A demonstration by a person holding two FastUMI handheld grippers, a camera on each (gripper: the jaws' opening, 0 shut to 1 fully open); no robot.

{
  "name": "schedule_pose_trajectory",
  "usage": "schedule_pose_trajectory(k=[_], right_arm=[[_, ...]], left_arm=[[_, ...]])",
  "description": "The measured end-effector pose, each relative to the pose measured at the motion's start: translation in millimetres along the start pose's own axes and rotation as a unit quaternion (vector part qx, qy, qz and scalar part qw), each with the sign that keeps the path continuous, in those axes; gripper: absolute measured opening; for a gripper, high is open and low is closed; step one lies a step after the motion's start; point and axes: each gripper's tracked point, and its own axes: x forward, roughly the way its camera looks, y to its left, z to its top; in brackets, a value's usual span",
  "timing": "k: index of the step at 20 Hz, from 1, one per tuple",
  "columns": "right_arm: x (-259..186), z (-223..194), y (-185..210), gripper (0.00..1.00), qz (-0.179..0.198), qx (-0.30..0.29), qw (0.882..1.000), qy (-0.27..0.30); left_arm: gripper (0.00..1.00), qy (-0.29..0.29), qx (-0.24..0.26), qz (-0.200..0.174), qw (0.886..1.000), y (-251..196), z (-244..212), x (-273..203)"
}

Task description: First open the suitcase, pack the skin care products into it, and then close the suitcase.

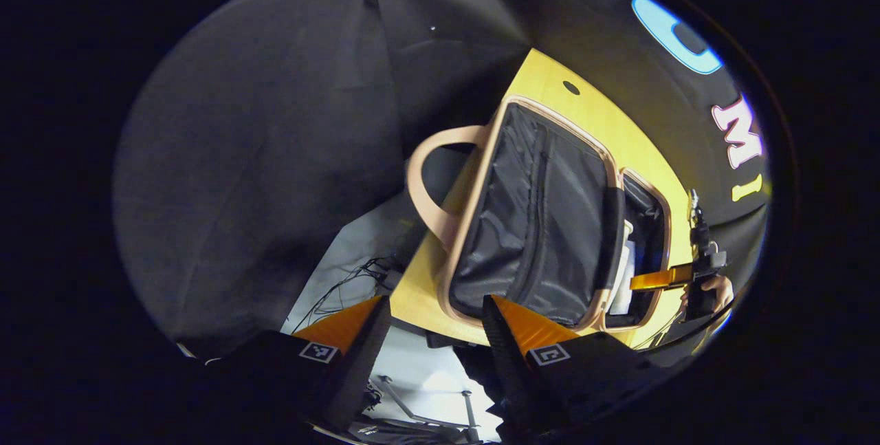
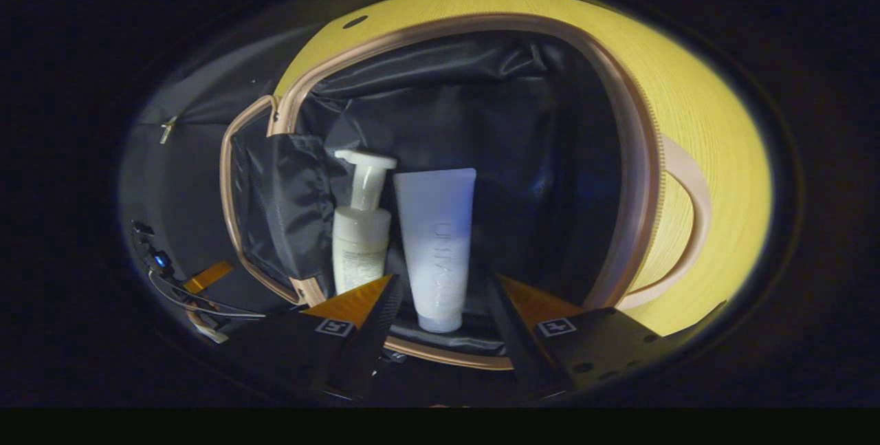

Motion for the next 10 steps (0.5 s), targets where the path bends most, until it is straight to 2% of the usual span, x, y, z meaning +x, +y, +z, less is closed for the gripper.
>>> schedule_pose_trajectory(k=[1,2,3,4,5,8,10], right_arm=[[-6,-1,0,0.87,0.001,-0.007,1.0,-0.006],[-13,-3,2,0.81,0.007,-0.011,1.0,-0.012],[-20,-3,5,0.86,0.014,-0.014,1.0,-0.02],[-30,-5,3,0.87,0.023,-0.02,0.999,-0.029],[-38,-5,6,0.97,0.035,-0.027,0.998,-0.042],[-70,-14,14,0.97,0.072,-0.051,0.994,-0.067],[-88,-21,10,0.97,0.081,-0.059,0.992,-0.081]], left_arm=[[0.86,-0.003,0.0,0.001,1.0,3,9,1],[0.86,-0.01,-0.004,-0.001,1.0,5,20,1],[0.86,-0.015,-0.012,-0.005,1.0,5,31,2],[0.85,-0.02,-0.025,-0.01,0.999,5,43,2],[0.85,-0.022,-0.036,-0.011,0.999,6,55,6],[0.86,-0.014,-0.035,0.017,0.999,28,74,31],[0.86,-0.001,-0.032,0.025,0.999,30,83,44]])
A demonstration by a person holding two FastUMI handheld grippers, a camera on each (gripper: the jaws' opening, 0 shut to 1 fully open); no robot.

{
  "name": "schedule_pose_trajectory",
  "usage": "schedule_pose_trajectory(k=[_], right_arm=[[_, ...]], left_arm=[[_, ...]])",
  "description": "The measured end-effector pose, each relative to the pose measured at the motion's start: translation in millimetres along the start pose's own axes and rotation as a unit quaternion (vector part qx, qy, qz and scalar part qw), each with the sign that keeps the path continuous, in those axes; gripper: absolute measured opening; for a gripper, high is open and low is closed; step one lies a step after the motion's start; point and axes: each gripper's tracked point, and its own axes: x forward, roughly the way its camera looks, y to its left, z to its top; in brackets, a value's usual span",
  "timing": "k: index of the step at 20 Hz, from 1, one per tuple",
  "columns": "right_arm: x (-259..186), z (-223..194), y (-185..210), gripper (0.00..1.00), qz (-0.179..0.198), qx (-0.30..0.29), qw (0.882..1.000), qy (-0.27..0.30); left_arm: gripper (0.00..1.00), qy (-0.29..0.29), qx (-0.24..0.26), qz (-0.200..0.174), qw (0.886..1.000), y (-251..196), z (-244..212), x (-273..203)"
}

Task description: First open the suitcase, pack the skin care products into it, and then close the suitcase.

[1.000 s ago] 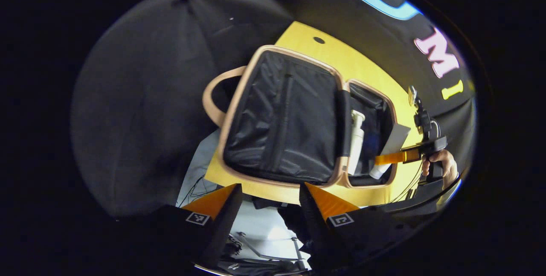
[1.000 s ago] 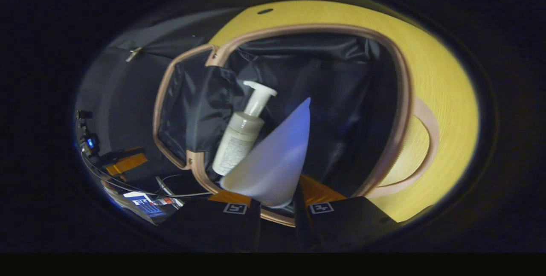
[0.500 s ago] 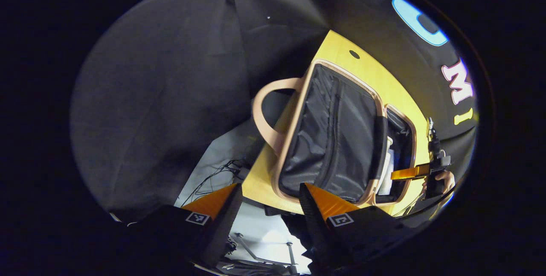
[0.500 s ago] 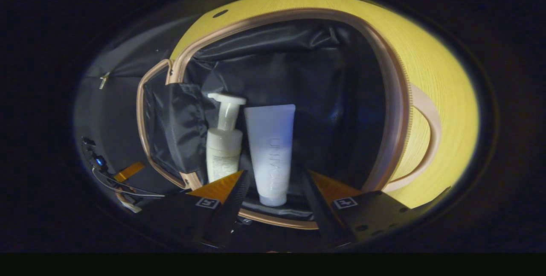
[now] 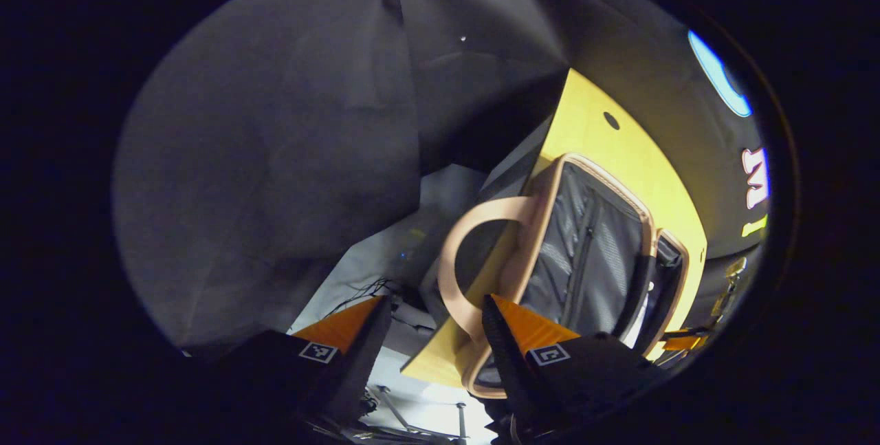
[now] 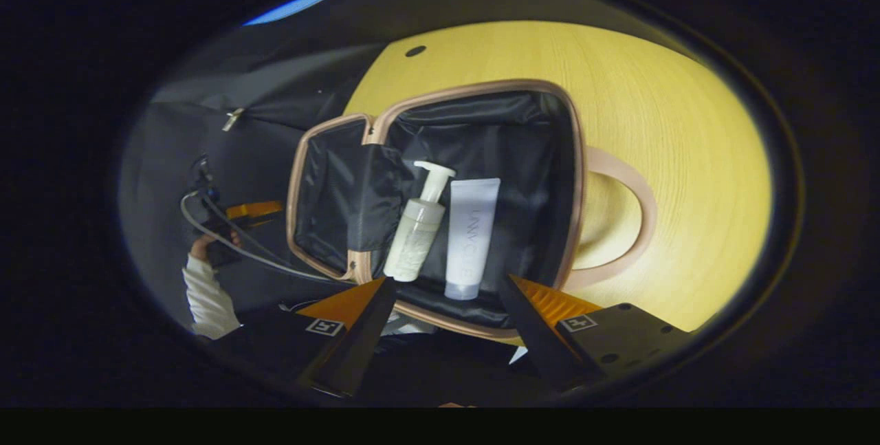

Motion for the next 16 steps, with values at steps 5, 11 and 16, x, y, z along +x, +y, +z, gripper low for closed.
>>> schedule_pose_trajectory(k=[5,11,16], right_arm=[[-37,-1,-21,0.97,-0.004,0.014,0.999,-0.045],[-62,7,-48,0.96,0.005,0.089,0.992,-0.093],[-73,14,-61,0.95,0.012,0.118,0.985,-0.122]], left_arm=[[0.86,0.041,-0.003,-0.002,0.999,-11,5,46],[0.37,0.061,-0.002,0.022,0.998,-7,5,74],[0.17,0.006,0.064,0.021,0.998,-20,24,28]])
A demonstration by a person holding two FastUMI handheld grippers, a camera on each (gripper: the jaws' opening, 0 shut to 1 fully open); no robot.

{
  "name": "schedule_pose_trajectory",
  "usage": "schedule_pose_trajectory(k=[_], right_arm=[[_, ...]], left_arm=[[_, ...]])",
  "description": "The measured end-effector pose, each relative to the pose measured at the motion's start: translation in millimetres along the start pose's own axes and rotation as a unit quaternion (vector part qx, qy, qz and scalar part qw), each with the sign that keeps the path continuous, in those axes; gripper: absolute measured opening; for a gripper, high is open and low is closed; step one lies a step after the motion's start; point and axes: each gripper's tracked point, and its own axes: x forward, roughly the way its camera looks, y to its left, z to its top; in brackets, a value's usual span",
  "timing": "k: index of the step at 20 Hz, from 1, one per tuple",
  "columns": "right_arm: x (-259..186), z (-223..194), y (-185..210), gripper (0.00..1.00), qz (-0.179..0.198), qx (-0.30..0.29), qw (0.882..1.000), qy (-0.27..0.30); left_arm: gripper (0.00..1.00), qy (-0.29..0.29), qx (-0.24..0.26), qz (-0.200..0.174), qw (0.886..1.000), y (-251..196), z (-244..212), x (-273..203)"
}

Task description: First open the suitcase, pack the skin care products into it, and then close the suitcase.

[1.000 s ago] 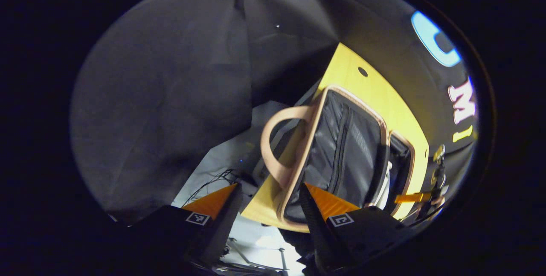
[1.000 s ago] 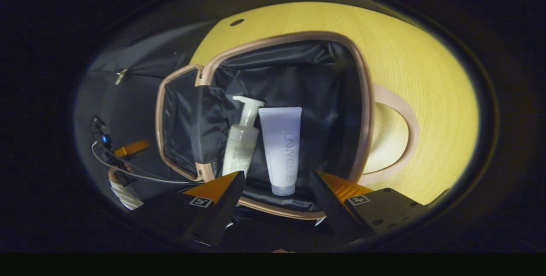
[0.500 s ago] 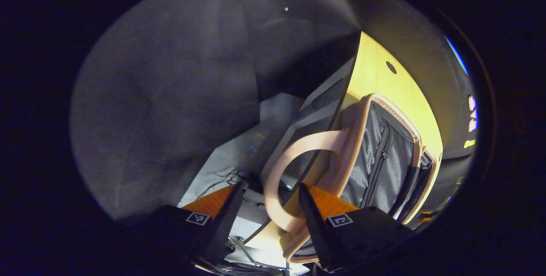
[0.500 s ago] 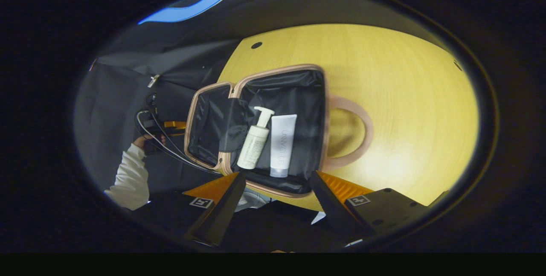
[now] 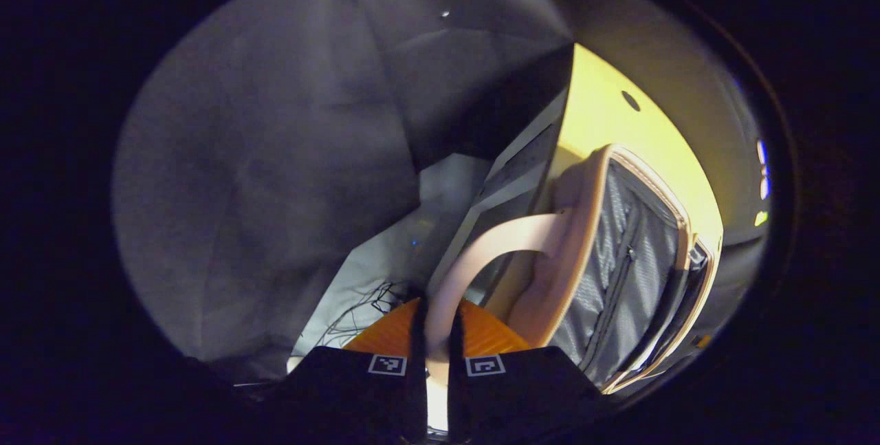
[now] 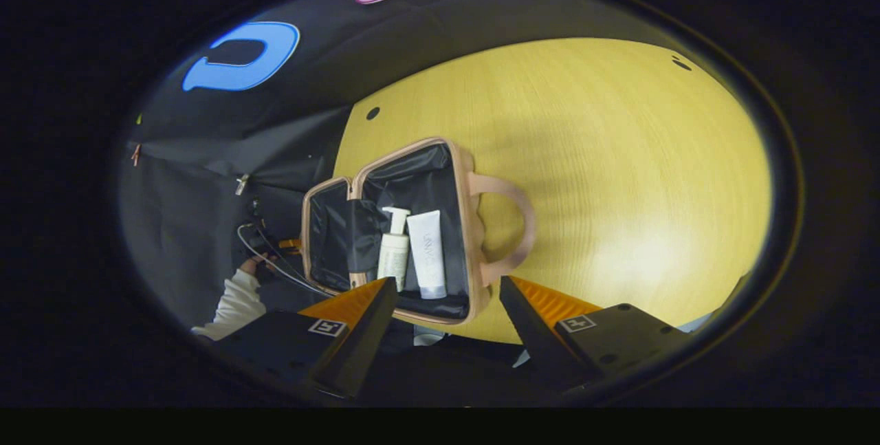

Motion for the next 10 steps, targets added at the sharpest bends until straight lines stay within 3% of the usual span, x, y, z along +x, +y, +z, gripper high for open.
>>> schedule_pose_trajectory(k=[6,10], right_arm=[[-13,17,6,0.95,0.039,0.019,0.999,-0.025],[-32,21,0,0.95,0.061,0.006,0.998,-0.033]], left_arm=[[0.11,-0.101,0.09,-0.036,0.99,-70,28,-121],[0.09,-0.153,0.103,-0.085,0.979,-145,20,-205]])
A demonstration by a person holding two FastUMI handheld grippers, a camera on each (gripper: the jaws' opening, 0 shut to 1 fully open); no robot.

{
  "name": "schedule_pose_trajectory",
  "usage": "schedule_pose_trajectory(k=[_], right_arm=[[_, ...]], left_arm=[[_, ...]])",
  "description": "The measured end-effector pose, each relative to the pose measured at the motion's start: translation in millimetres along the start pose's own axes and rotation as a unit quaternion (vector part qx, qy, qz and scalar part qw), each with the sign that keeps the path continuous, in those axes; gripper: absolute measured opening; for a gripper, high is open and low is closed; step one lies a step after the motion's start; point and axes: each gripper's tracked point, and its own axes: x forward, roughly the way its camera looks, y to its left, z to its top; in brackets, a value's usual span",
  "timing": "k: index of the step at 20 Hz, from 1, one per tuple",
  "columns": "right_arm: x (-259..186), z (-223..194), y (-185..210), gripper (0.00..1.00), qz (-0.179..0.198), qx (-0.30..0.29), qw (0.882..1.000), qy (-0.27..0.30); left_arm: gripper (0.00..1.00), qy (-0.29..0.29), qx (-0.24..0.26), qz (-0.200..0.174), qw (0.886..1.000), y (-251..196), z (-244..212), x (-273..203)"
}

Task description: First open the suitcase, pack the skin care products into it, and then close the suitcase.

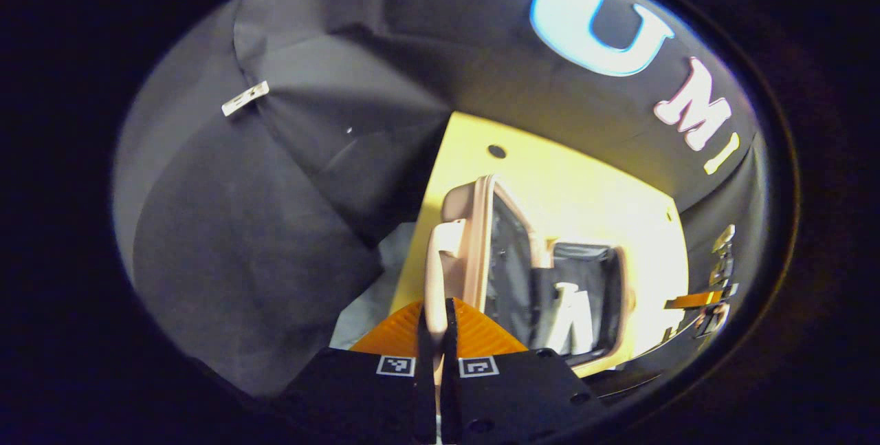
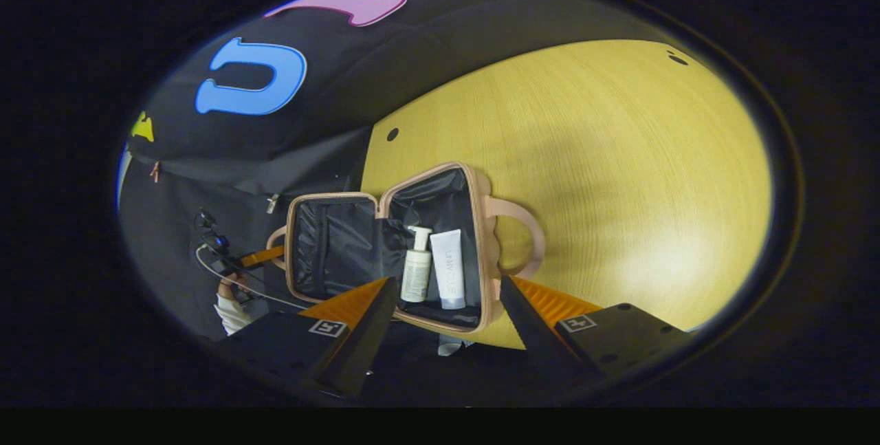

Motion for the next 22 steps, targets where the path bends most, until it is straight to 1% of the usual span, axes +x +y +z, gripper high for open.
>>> schedule_pose_trajectory(k=[2,4,5,6,7,8,9,12,13,15,16,17,19,22], right_arm=[[-20,4,-4,0.95,0.006,-0.019,1.0,-0.014],[-49,6,-10,0.95,0.014,-0.054,0.998,-0.038],[-67,7,-16,0.95,0.013,-0.074,0.996,-0.052],[-80,8,-23,0.95,0.009,-0.087,0.994,-0.063],[-97,9,-31,0.95,0.006,-0.097,0.992,-0.076],[-115,9,-39,0.95,0.005,-0.101,0.991,-0.088],[-138,11,-52,0.95,0.002,-0.1,0.989,-0.107],[-169,17,-76,0.95,-0.014,-0.084,0.986,-0.141],[-179,18,-81,0.95,-0.016,-0.078,0.986,-0.148],[-192,21,-92,0.95,-0.02,-0.067,0.984,-0.162],[-198,20,-97,0.95,-0.023,-0.062,0.984,-0.167],[-203,18,-103,0.95,-0.026,-0.057,0.983,-0.172],[-214,12,-118,0.95,-0.038,-0.045,0.981,-0.185],[-232,4,-141,0.95,-0.051,-0.017,0.979,-0.197]], left_arm=[[0.08,-0.018,0.006,-0.027,0.999,-44,7,-27],[0.08,-0.035,0.019,-0.055,0.998,-103,8,-42],[0.05,-0.041,0.028,-0.06,0.997,-123,8,-47],[0.08,-0.045,0.04,-0.068,0.996,-145,7,-46],[0.09,-0.05,0.048,-0.079,0.994,-172,7,-45],[0.08,-0.049,0.061,-0.104,0.991,-219,1,-41],[0.08,-0.036,0.082,-0.133,0.987,-269,-15,-29],[0.08,-0.005,0.107,-0.178,0.978,-340,-45,14],[0.08,0.005,0.119,-0.187,0.975,-356,-56,27],[0.08,0.038,0.135,-0.199,0.97,-387,-81,67],[0.08,0.059,0.144,-0.203,0.967,-403,-95,92],[0.08,0.075,0.149,-0.203,0.965,-410,-105,105],[0.09,0.108,0.168,-0.194,0.96,-424,-128,133],[0.08,0.141,0.216,-0.173,0.951,-432,-164,167]])
